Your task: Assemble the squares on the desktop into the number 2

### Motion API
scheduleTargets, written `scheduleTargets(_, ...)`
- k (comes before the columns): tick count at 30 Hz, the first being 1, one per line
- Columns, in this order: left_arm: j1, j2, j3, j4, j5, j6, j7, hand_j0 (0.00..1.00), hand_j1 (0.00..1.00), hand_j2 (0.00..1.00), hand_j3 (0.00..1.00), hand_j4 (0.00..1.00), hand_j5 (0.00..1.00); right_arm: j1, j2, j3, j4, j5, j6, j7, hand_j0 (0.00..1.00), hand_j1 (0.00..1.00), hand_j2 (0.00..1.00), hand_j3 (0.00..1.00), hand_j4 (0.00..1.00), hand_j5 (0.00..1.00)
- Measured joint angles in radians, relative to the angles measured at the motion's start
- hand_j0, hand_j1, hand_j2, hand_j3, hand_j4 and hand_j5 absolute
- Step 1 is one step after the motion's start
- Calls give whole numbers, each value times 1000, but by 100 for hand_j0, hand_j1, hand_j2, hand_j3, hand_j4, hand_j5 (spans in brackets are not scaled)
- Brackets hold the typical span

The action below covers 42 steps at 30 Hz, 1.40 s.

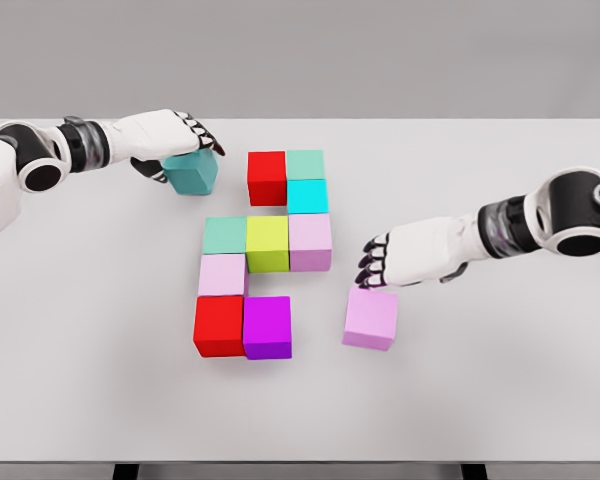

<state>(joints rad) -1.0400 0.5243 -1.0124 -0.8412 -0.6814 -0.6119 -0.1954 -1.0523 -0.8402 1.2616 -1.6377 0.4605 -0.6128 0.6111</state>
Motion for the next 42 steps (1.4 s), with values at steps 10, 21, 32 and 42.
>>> scheduleTargets(10, -15, 42, -3, 0, 7, 0, 1, 100, 100, 100, 100, 100, 100, 0, -13, -44, 27, -3, 0, 0, 100, 100, 100, 100, 100, 100)
scheduleTargets(21, -9, 136, -7, 3, -5, 0, -4, 97, 97, 97, 97, 97, 97, 45, -181, -68, -61, -21, 0, 0, 100, 100, 100, 100, 100, 100)
scheduleTargets(32, -8, 144, -56, 2, -43, 0, -27, 97, 97, 97, 97, 97, 97, 51, -203, -6, -126, -22, 0, 0, 100, 100, 100, 100, 100, 100)
scheduleTargets(42, -5, 139, -76, -16, -47, 0, -41, 98, 98, 98, 98, 98, 98, 64, -180, 0, -128, -38, 0, 0, 100, 100, 100, 100, 100, 100)
